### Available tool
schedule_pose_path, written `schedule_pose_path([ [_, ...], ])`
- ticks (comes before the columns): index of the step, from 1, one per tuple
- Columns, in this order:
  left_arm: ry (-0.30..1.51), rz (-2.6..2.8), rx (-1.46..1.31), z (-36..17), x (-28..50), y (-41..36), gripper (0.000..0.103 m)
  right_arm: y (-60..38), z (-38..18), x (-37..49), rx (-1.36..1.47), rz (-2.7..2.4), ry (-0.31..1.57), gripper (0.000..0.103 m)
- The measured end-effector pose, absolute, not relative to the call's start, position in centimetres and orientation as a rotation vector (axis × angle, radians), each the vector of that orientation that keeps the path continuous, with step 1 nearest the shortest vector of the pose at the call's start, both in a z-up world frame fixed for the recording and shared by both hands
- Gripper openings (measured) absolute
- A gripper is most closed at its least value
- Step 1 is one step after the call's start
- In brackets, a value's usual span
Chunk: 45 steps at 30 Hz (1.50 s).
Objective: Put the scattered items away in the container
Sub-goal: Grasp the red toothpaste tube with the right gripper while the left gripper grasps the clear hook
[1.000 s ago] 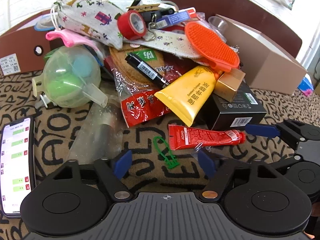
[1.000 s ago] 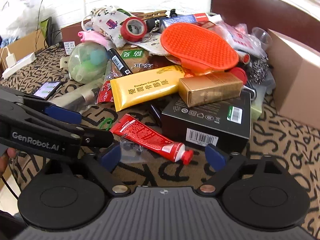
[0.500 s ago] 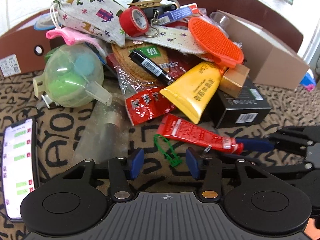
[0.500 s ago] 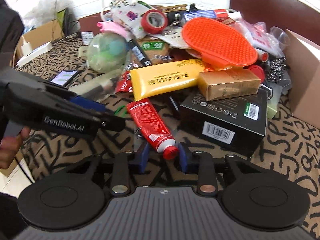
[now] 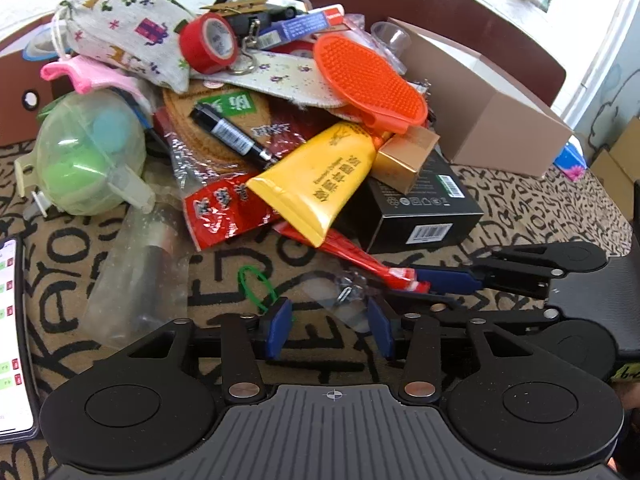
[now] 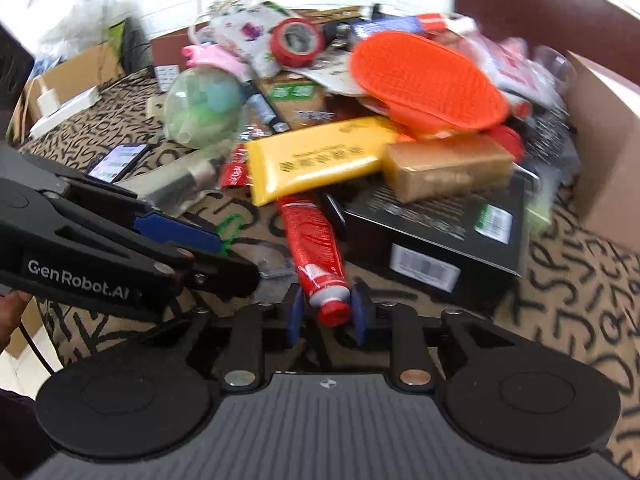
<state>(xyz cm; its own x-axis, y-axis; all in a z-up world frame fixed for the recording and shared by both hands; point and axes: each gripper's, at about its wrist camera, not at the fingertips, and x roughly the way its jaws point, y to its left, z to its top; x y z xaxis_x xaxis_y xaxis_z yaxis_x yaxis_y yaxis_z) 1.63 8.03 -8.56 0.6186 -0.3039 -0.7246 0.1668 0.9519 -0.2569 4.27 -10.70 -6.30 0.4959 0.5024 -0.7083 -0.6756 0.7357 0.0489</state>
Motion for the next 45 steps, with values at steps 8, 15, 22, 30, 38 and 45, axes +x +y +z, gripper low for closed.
schedule_pose_path([
  [8,0.855,-0.295,-0.135,-9.0,2.6,6.5,0.051,-13.9,-5.9,2.0,-0.262,0.705,0.818,0.029],
  [15,0.867,-0.294,-0.136,-9.5,3.3,6.5,0.006,-16.3,-5.6,1.1,-0.268,0.635,0.849,0.03],
  [22,0.877,-0.317,-0.089,-9.3,2.4,6.3,0.001,-16.0,-5.2,1.0,-0.306,0.639,0.827,0.046],
  [30,0.867,-0.33,-0.077,-9.6,2.5,6.0,0.023,-14.4,-5.5,1.9,-0.319,0.662,0.81,0.046],
  [38,0.858,-0.332,-0.041,-9.7,2.4,5.8,0.013,-14.3,-5.6,2.1,-0.299,0.657,0.817,0.044],
  [45,0.867,-0.323,-0.052,-9.4,2.2,5.8,0.0,-13.7,-5.6,2.4,-0.291,0.657,0.819,0.019],
])
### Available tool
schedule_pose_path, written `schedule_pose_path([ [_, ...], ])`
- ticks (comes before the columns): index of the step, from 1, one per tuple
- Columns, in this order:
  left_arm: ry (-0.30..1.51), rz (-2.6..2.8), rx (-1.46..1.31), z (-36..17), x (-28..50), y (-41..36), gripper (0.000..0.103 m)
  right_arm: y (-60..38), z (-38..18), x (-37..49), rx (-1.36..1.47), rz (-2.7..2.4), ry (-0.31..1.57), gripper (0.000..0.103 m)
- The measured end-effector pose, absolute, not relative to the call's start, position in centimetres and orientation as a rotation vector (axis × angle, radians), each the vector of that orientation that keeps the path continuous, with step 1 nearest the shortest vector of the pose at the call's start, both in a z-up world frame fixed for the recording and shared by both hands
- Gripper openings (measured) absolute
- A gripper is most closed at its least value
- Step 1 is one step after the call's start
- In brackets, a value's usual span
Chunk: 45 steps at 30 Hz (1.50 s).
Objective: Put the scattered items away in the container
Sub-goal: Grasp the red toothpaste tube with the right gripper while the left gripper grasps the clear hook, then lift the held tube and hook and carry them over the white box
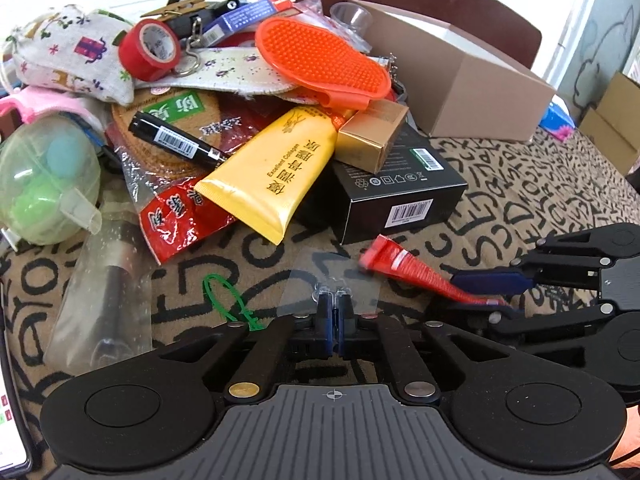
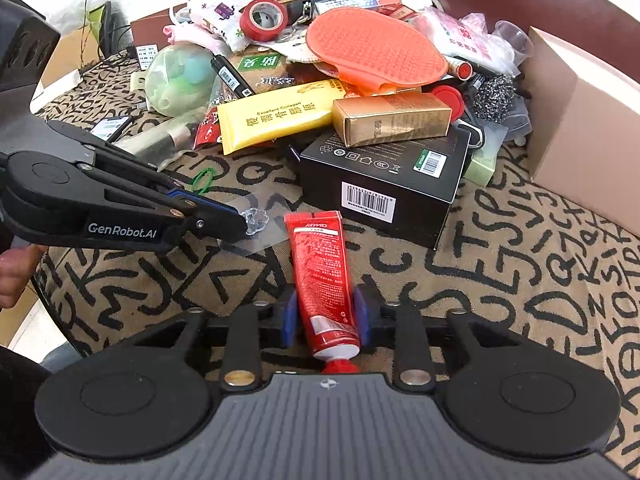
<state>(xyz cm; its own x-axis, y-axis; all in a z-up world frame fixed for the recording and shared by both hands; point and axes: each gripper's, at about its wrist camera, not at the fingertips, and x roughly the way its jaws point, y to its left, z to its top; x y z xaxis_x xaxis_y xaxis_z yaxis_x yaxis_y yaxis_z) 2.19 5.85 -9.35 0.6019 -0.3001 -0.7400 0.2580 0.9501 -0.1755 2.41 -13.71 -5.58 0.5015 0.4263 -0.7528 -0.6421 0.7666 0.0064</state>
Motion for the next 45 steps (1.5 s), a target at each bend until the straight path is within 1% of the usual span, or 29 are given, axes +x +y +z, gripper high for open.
schedule_pose_path([
  [7,0.845,-0.324,-0.083,-8.1,1.6,6.2,0.0,-14.4,-4.7,2.1,-0.23,0.66,0.822,0.016],
  [19,0.771,-0.353,-0.079,-4.4,1.1,5.6,0.0,-15.8,-2.3,2.0,-0.173,0.652,0.764,0.014],
  [23,0.745,-0.367,-0.071,-3.2,1.3,5.4,0.0,-16.3,-1.3,2.0,-0.177,0.647,0.737,0.005],
  [26,0.725,-0.374,-0.06,-2.7,1.4,5.0,0.0,-16.5,-1.5,2.5,-0.199,0.642,0.744,0.005],
  [30,0.746,-0.374,-0.063,-3.2,1.5,4.8,0.0,-16.5,-3.2,2.9,-0.211,0.652,0.805,0.006],
  [35,0.76,-0.372,-0.071,-3.7,1.6,4.9,0.0,-16.3,-4.2,3.3,-0.229,0.632,0.828,0.008],
  [41,0.755,-0.367,-0.072,-3.7,1.7,4.9,0.0,-15.6,-5.4,3.7,-0.236,0.653,0.862,0.007],
  [45,0.741,-0.372,-0.063,-3.0,1.8,4.8,0.0,-16.0,-4.3,3.6,-0.209,0.651,0.83,0.006],
])
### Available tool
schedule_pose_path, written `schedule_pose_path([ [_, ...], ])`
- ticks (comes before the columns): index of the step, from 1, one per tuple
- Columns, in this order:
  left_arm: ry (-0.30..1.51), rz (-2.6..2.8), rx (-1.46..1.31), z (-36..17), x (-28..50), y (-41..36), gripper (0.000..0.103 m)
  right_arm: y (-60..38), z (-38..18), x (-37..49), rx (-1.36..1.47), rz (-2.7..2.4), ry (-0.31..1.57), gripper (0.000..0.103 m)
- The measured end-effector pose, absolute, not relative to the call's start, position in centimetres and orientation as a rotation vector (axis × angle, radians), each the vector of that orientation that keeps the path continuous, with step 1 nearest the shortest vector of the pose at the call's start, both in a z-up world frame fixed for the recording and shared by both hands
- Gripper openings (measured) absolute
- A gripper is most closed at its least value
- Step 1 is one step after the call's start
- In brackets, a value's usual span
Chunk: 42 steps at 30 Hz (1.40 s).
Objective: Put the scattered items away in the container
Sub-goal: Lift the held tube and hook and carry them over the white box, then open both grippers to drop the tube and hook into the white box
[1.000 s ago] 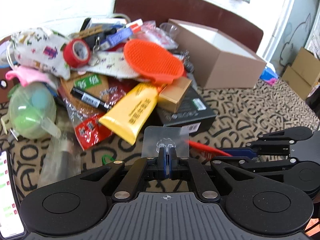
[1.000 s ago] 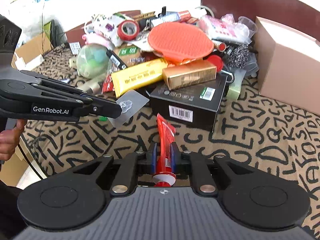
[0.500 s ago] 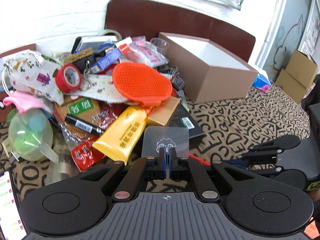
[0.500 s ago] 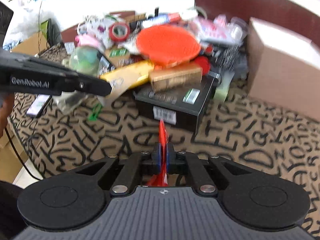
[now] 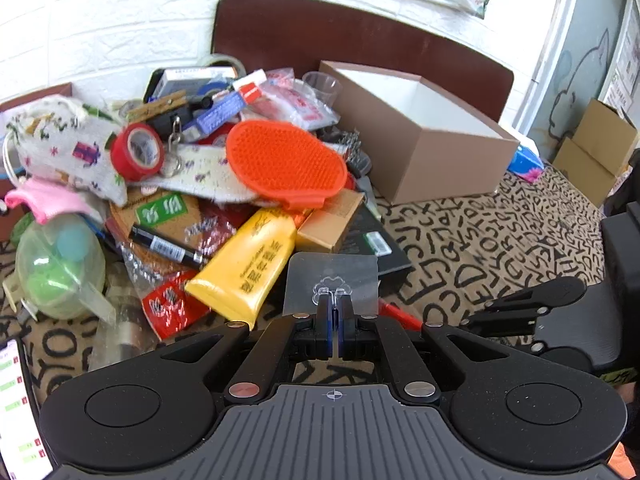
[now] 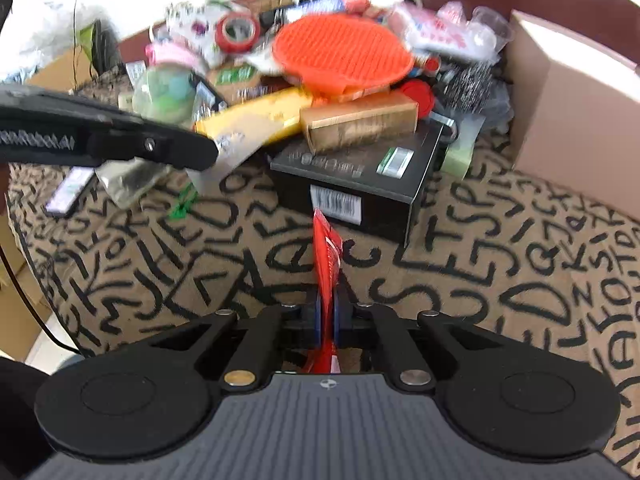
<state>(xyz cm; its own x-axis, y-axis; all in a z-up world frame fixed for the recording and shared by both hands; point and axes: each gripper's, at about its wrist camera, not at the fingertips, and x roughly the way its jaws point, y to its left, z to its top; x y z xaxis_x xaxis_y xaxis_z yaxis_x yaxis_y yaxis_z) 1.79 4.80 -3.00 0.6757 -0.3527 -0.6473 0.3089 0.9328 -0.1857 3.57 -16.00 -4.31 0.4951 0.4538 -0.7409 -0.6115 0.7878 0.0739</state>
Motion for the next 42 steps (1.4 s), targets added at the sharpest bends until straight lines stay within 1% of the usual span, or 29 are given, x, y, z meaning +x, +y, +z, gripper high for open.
schedule_pose_path([
  [6,0.668,-0.402,-0.034,-0.5,2.8,3.7,0.0,-18.1,-0.9,4.2,-0.16,0.622,0.729,0.006],
  [13,0.571,-0.475,-0.009,4.2,5.8,0.7,0.0,-20.6,4.3,6.0,-0.155,0.567,0.588,0.006],
  [20,0.547,-0.527,-0.032,8.1,10.4,-3.3,0.0,-23.9,9.3,9.3,-0.124,0.498,0.48,0.006],
  [25,0.548,-0.535,-0.042,10.2,14.7,-6.8,0.0,-25.8,11.3,13.5,-0.101,0.43,0.471,0.006],
  [29,0.579,-0.525,-0.034,10.2,18.6,-9.5,0.0,-27.1,12.0,17.2,-0.106,0.366,0.48,0.006],
  [32,0.627,-0.524,-0.043,9.1,22.0,-11.4,0.0,-28.2,11.4,20.1,-0.118,0.311,0.502,0.006],
  [42,0.839,-0.467,-0.078,2.1,32.5,-16.5,0.0,-32.3,6.0,29.4,-0.123,0.192,0.672,0.006],
])
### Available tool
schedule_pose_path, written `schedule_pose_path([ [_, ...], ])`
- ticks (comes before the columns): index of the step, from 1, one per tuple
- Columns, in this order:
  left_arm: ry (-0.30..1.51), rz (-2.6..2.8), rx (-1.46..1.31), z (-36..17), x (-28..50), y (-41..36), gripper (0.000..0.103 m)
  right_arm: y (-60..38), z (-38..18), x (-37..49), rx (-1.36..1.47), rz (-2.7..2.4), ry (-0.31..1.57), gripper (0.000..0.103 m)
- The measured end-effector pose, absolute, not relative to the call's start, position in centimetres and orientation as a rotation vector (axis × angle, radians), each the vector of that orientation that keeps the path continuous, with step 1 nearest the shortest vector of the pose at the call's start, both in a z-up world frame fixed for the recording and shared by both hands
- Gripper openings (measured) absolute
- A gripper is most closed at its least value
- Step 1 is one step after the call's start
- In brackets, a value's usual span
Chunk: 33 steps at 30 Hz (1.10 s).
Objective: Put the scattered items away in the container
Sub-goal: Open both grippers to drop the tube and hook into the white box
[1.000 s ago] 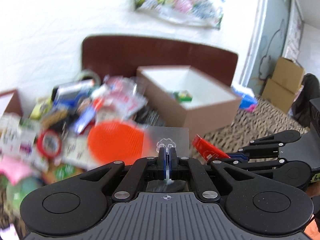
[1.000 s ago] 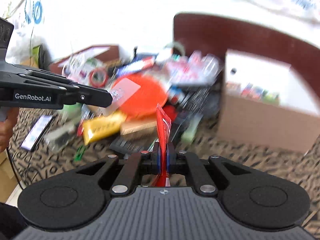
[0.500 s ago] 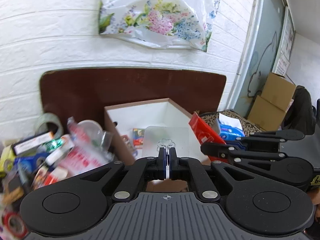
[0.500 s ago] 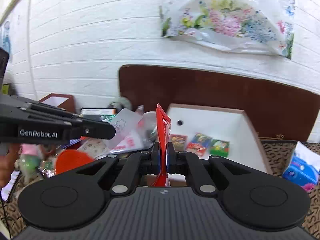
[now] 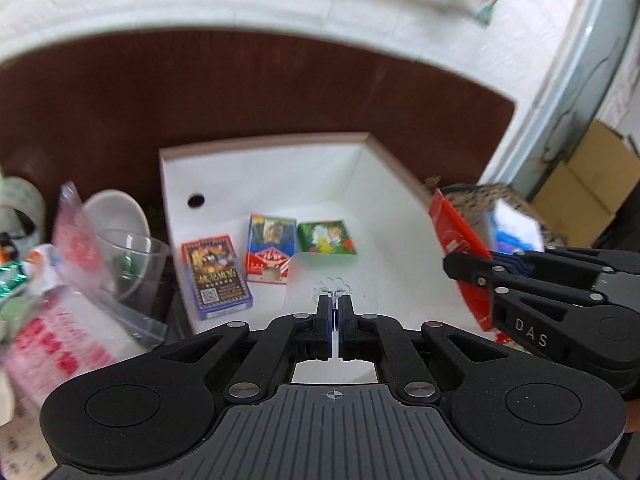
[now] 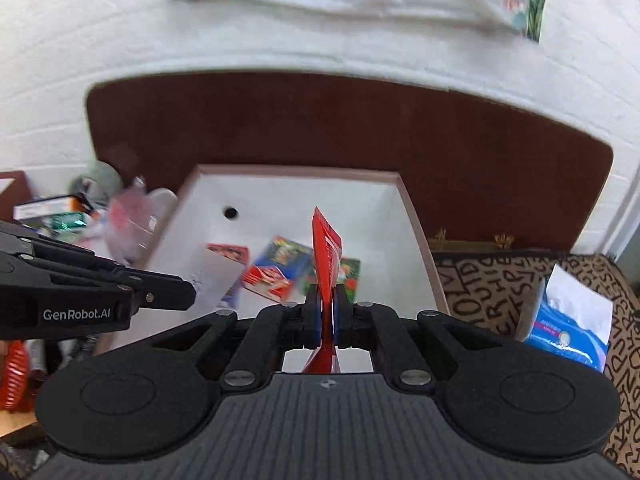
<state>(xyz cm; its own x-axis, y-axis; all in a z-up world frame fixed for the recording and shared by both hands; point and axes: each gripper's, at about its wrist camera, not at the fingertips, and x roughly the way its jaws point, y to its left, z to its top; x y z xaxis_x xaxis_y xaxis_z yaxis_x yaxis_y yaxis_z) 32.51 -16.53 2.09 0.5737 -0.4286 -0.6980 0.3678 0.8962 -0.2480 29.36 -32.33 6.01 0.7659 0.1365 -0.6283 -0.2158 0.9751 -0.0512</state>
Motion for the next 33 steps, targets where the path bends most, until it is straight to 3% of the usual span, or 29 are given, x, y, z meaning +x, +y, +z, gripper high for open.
schedule_pose_path([
  [12,0.987,-0.439,-0.079,-3.9,38.7,-19.6,0.0,-33.1,-0.1,36.3,-0.14,0.179,0.853,0.007],
  [13,0.993,-0.44,-0.083,-4.1,38.8,-19.6,0.003,-33.1,-0.3,36.7,-0.138,0.178,0.857,0.007],
  [15,0.996,-0.435,-0.092,-4.0,39.0,-19.6,0.043,-33.0,-0.5,37.2,-0.145,0.176,0.863,0.008],
  [16,0.989,-0.425,-0.099,-3.8,38.9,-19.5,0.06,-33.0,-0.6,37.4,-0.149,0.176,0.859,0.014],
  [17,0.978,-0.393,-0.105,-3.6,38.7,-19.2,0.077,-33.0,-0.5,37.3,-0.154,0.172,0.85,0.033],
  [18,0.963,-0.378,-0.113,-3.4,38.7,-19.0,0.077,-33.1,-0.4,37.1,-0.155,0.16,0.835,0.042],
  [22,0.959,-0.441,-0.147,-2.4,38.2,-18.4,0.08,-34.0,0.4,36.4,-0.09,0.19,0.809,0.051],
  [23,0.952,-0.445,-0.151,-2.2,38.0,-18.2,0.082,-34.1,0.6,36.1,-0.09,0.177,0.8,0.068],
  [24,0.941,-0.458,-0.154,-1.9,37.6,-18.1,0.083,-34.3,0.8,35.8,-0.097,0.161,0.789,0.079],
  [28,0.899,-0.475,-0.141,-0.7,36.3,-18.2,0.088,-34.9,1.4,34.7,-0.074,0.18,0.774,0.082],
  [30,0.879,-0.431,-0.109,-0.1,35.6,-18.2,0.098,-34.9,1.8,34.2,-0.084,0.172,0.769,0.092],
  [33,0.816,-0.424,-0.086,1.0,34.5,-17.7,0.1,-34.9,2.4,33.4,-0.078,0.189,0.765,0.097],
])
